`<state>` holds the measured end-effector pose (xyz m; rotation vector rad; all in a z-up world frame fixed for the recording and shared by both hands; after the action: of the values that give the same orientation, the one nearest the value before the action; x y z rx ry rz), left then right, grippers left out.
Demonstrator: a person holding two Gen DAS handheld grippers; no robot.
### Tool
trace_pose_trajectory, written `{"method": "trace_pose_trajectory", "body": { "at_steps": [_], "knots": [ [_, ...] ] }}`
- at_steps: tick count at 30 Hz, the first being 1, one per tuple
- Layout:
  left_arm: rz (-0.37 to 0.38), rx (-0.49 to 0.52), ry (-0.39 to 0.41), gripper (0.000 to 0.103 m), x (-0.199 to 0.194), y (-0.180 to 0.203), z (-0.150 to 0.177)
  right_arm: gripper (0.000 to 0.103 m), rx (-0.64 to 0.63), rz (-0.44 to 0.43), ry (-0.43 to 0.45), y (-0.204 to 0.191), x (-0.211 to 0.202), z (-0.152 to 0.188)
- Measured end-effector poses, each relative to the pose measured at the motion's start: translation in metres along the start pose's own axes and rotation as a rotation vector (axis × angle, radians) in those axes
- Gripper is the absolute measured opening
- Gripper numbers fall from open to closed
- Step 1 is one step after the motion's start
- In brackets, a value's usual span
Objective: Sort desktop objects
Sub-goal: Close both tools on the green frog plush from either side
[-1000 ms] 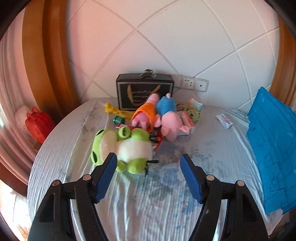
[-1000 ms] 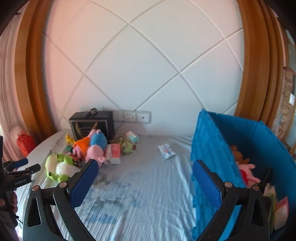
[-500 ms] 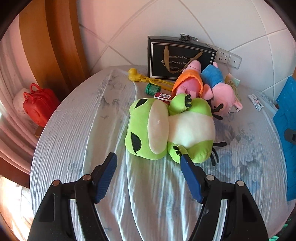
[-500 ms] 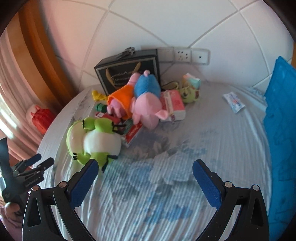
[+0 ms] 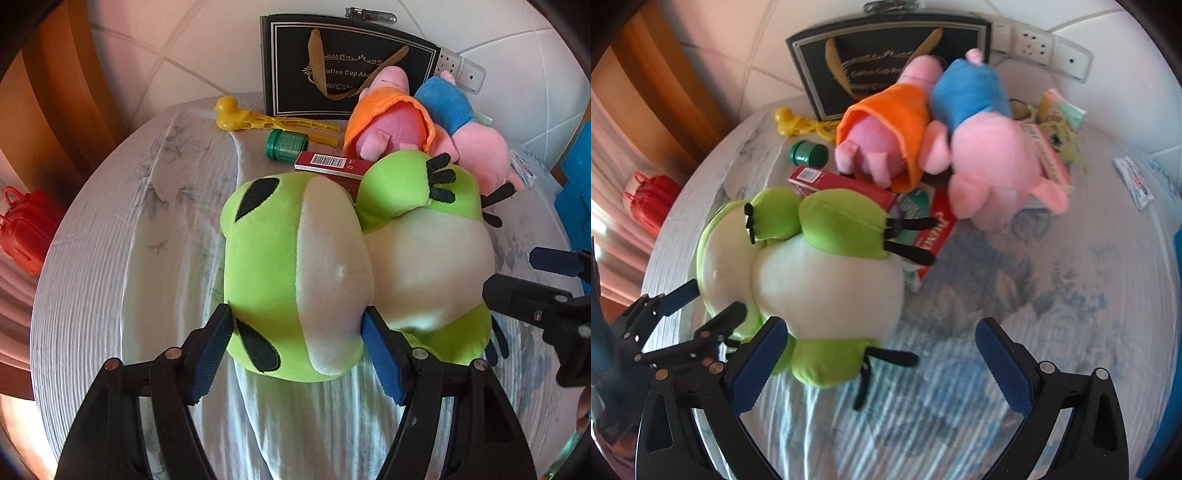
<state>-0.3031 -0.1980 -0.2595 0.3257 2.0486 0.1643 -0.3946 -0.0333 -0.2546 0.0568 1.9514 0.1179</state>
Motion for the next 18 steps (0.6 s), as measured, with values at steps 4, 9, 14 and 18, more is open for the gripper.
{"method": "trace_pose_trajectory", "body": {
  "at_steps": [4, 9, 14, 18],
  "knots": [
    [0.028, 0.002, 0.002, 0.081, 0.008, -0.005, -0.002, 0.103, -0.034, -0.005, -0.03, -0.018, 0.015, -0.003],
    [0.073, -0.019, 0.005, 0.088, 0.018, -0.012, -0.003, 0.103, -0.027, -0.012, -0.07, -0.025, 0.032, -0.003],
    [0.085, 0.037, 0.0, 0.101, 0.026, -0.011, -0.004, 0.103, -0.03, -0.015, -0.073, -0.024, 0.039, -0.007],
    [0.046, 0.102, -0.015, 0.103, 0.029, -0.008, -0.007, 0.103, -0.047, -0.047, -0.127, -0.031, 0.049, -0.001]
  ]
}}
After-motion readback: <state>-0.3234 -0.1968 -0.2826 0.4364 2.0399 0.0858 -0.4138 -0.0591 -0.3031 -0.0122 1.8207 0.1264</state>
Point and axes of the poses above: each gripper's, at about its wrist camera, not at the fingertips, and x roughly the way its jaws point, y to its right, z to its underside, the point moved 6 cm from there along x, roughly the way its jaws point, and after that the axes turned 15 degrees about z, right-handed, at the moved point
